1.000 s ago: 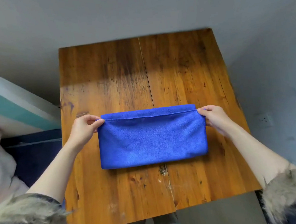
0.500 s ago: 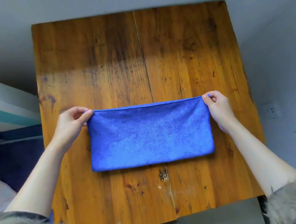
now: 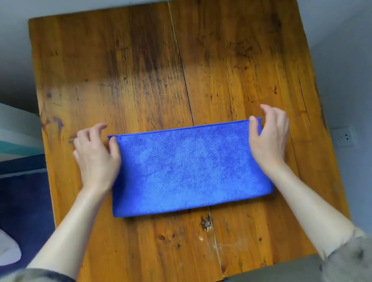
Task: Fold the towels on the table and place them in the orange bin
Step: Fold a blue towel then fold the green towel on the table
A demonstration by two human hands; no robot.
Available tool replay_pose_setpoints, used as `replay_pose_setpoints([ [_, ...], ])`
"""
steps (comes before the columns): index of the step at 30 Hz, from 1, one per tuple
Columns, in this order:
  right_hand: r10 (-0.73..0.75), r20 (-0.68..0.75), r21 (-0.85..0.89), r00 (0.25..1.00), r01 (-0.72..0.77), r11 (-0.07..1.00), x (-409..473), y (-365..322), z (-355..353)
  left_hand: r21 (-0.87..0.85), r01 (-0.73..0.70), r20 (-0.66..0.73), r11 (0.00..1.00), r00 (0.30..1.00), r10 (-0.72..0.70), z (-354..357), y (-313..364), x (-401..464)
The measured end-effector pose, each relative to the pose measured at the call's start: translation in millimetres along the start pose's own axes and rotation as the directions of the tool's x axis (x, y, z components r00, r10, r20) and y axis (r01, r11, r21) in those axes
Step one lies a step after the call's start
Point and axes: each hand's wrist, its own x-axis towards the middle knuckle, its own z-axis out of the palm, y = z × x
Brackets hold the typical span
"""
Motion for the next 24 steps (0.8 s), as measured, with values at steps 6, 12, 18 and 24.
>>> replay_pose_setpoints([
  [6, -0.419, 0.201, -0.086, 0.885, 0.442, 0.893, -79.2, -44.7, 51.6, 0.207, -0.475, 0.188, 0.855, 0.877, 0.442, 52.2, 48.1, -63.4],
  [12, -0.412, 0.28, -0.21, 0.867, 0.474, 0.855, -83.0, -12.0, 60.6, 0.28, -0.438, 0.245, 0.854, 0.893, 0.378, 67.0, 16.8, -67.2],
  [18, -0.26, 0.215, -0.253, 0.941, 0.311, 0.916, -59.4, 34.4, 37.6, 0.317, -0.358, 0.205, 0.878, 0.93, 0.305, 45.1, -25.8, -63.0],
  [24, -0.227, 0.243, -0.261, 0.943, 0.289, 0.921, -58.1, 34.0, 35.0, 0.261, -0.234, 0.199, 0.937, 0.962, 0.185, 39.3, -38.0, -68.2],
])
